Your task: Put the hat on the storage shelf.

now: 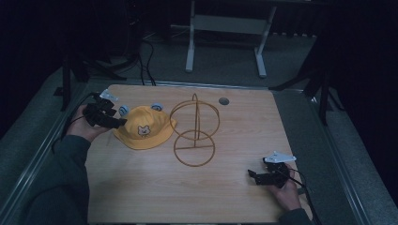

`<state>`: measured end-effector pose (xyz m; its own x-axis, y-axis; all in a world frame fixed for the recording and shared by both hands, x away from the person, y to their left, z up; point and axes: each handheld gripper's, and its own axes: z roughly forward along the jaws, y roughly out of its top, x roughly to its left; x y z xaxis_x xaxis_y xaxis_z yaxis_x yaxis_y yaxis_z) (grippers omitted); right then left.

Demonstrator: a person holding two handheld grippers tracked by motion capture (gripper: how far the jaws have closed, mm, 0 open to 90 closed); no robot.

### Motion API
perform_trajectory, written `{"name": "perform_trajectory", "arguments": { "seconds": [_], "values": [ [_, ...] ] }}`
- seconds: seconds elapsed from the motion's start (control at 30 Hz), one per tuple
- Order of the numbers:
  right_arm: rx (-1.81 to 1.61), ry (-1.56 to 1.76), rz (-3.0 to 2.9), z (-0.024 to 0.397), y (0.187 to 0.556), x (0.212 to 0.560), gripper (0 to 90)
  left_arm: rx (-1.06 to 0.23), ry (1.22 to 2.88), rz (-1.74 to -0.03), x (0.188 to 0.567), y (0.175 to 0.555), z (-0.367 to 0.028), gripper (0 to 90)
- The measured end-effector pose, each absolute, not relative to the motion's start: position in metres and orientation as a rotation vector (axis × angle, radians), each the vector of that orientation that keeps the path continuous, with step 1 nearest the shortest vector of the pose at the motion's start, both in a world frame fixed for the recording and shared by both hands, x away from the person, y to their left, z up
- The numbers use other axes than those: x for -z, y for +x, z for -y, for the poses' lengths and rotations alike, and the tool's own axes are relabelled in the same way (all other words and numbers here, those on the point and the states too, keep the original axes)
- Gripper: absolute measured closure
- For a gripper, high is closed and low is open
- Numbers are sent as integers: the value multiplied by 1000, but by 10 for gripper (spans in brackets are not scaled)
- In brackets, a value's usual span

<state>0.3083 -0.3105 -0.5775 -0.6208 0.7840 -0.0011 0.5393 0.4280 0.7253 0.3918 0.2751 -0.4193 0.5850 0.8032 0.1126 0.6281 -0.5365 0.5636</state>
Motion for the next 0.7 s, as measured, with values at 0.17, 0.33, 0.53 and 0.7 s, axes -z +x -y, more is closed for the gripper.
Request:
{"name": "perform_trajectory", "arguments": {
  "seconds": [0.17, 0.33, 0.53, 0.7],
  "values": [
    [-1008, 1135, -2348, 311, 308, 578, 135, -499, 2352, -1160, 412, 399, -277, 424],
    [-1007, 1135, -2348, 311, 308, 578, 135, -482, 2361, -1165, 406, 407, -277, 422],
    [-1008, 1135, -2347, 311, 308, 578, 135, -456, 2378, -1169, 403, 416, -274, 424],
    [-1007, 1134, -2348, 311, 308, 578, 135, -402, 2402, -1156, 398, 424, -267, 451]
  ]
}}
